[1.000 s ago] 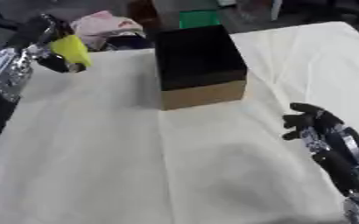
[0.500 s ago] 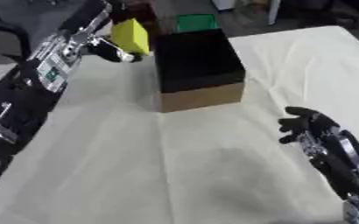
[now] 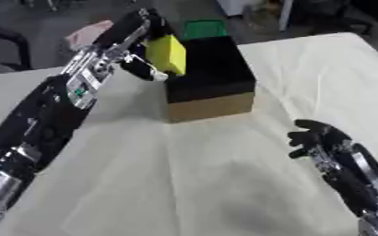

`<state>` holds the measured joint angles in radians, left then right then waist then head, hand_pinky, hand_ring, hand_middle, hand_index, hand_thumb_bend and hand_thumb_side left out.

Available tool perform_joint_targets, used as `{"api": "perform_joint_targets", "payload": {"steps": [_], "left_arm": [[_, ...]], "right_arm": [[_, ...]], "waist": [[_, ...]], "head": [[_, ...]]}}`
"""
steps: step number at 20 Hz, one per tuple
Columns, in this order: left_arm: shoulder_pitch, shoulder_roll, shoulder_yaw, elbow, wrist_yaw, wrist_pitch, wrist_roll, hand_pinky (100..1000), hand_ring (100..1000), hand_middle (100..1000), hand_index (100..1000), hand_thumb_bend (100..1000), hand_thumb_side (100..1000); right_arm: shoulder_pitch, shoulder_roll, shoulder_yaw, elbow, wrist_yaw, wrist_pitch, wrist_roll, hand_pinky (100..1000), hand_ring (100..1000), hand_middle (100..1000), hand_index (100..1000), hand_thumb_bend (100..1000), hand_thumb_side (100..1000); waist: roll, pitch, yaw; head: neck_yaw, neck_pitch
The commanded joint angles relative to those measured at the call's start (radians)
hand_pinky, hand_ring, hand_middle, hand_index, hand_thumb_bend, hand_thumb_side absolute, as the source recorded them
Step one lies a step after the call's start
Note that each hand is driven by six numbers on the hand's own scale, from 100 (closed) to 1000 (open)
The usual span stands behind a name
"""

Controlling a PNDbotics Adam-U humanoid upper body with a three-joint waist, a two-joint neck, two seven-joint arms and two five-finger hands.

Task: Pick up objects on the table and place them in the box.

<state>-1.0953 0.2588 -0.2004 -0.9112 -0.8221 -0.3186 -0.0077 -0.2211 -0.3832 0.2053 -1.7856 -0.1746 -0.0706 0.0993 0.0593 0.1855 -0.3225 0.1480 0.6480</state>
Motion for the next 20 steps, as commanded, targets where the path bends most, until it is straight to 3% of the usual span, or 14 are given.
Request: {"api": "perform_joint_targets", "payload": {"steps": [1, 3, 7, 9, 10, 12, 17, 19, 20], "left_arm": [[-0.013, -0.004, 0.007, 0.008, -0.034, -0.004, 0.014, 678, 551, 474, 684, 571, 100], [-0.011, -0.01, 0.014, 0.018, -0.05, -0.002, 0.034, 684, 591, 516, 697, 605, 115], [-0.007, -0.018, 0.014, 0.032, -0.075, -0.009, 0.071, 731, 693, 643, 753, 723, 230], [-0.005, -0.022, 0.014, 0.036, -0.085, -0.018, 0.076, 752, 727, 706, 770, 805, 277], [-0.004, -0.023, 0.014, 0.036, -0.089, -0.021, 0.079, 781, 766, 768, 803, 937, 338], [-0.002, -0.022, 0.013, 0.035, -0.097, -0.026, 0.081, 800, 802, 819, 831, 1000, 370], [0.006, -0.012, 0.017, 0.016, -0.048, -0.036, 0.089, 792, 798, 824, 832, 970, 389], [0.014, 0.001, 0.016, -0.019, 0.02, -0.038, 0.089, 779, 777, 797, 816, 900, 382], [0.018, 0.01, 0.015, -0.04, 0.062, -0.033, 0.084, 769, 758, 768, 797, 808, 413]], "right_arm": [[-0.015, -0.007, 0.002, -0.006, -0.007, 0.0, 0.006, 623, 814, 560, 829, 100, 600], [-0.016, -0.005, 0.003, -0.005, -0.007, 0.0, 0.007, 623, 813, 560, 830, 100, 605], [-0.02, -0.002, 0.006, -0.004, -0.006, 0.0, 0.011, 623, 813, 560, 830, 100, 609], [-0.021, -0.002, 0.007, -0.003, -0.006, 0.0, 0.012, 624, 813, 560, 830, 100, 609], [-0.021, -0.002, 0.007, -0.003, -0.006, 0.0, 0.012, 624, 812, 560, 830, 100, 610], [-0.021, -0.001, 0.006, -0.003, -0.006, 0.0, 0.012, 624, 812, 560, 829, 100, 612], [-0.021, -0.001, 0.007, 0.001, -0.005, 0.0, 0.013, 624, 812, 559, 829, 100, 613], [-0.02, -0.002, 0.004, 0.002, -0.004, 0.0, 0.012, 624, 812, 559, 828, 100, 613], [-0.019, -0.002, 0.003, 0.003, -0.004, -0.001, 0.01, 624, 812, 559, 828, 100, 613]], "waist": [[-0.009, -0.011, -0.004], [-0.009, -0.009, -0.005], [-0.01, -0.005, -0.008], [-0.01, -0.004, -0.01], [-0.011, -0.004, -0.011], [-0.011, -0.003, -0.011], [-0.011, -0.004, 0.003], [-0.012, -0.005, 0.014], [-0.012, -0.006, 0.021]], "head": [[0.004, -0.018], [0.003, -0.02], [0.002, -0.022], [0.002, -0.023], [0.003, -0.022], [0.002, -0.023], [-0.001, -0.024], [-0.005, -0.023], [-0.008, -0.023]]}}
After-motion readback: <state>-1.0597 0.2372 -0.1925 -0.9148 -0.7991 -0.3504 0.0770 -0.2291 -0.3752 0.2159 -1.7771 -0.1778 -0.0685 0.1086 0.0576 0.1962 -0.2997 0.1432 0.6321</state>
